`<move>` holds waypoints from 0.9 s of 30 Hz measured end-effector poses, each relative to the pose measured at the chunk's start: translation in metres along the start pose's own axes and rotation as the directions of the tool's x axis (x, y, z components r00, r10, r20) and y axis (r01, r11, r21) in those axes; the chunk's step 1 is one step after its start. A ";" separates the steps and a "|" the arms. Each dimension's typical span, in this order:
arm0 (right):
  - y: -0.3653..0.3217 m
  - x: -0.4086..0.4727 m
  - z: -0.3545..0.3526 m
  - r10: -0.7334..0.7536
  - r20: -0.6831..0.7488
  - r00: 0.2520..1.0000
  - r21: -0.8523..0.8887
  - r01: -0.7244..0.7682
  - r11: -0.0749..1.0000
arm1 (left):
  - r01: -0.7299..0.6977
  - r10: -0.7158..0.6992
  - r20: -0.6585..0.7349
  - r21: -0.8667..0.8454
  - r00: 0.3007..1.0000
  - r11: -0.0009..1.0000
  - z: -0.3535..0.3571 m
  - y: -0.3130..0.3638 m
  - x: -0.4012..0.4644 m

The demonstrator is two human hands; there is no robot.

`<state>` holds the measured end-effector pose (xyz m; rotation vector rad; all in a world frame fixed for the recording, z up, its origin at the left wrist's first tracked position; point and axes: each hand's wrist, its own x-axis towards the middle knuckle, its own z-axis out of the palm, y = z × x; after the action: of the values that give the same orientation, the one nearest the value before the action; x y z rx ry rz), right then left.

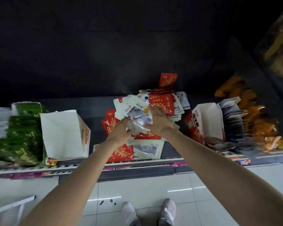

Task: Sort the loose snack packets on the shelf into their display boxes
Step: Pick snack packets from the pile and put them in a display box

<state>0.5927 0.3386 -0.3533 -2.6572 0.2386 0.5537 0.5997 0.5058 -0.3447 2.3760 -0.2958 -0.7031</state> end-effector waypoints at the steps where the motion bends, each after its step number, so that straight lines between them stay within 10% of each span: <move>1: -0.003 0.006 0.005 0.014 0.007 1.000 -0.065 -0.014 0.998 | 0.016 -0.015 0.031 -0.026 0.999 1.000 -0.002 -0.005 0.001; 7: -0.024 0.010 0.022 0.002 0.007 1.000 -0.366 0.000 0.931 | 0.061 -0.060 0.012 -0.240 0.998 0.969 -0.013 -0.017 0.004; 21: -0.026 -0.031 -0.023 0.020 -0.194 0.981 0.222 0.024 0.975 | 0.118 -0.157 -0.023 -0.557 0.987 0.822 -0.036 -0.003 -0.003; 27: -0.058 -0.047 -0.034 0.001 -0.201 0.979 0.705 0.144 0.695 | -0.092 -0.046 -0.235 -0.541 0.971 0.836 -0.063 -0.001 -0.025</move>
<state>0.5763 0.3801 -0.2848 -1.9214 0.3252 0.1214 0.6141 0.5477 -0.2935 1.8682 -0.0074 -0.4070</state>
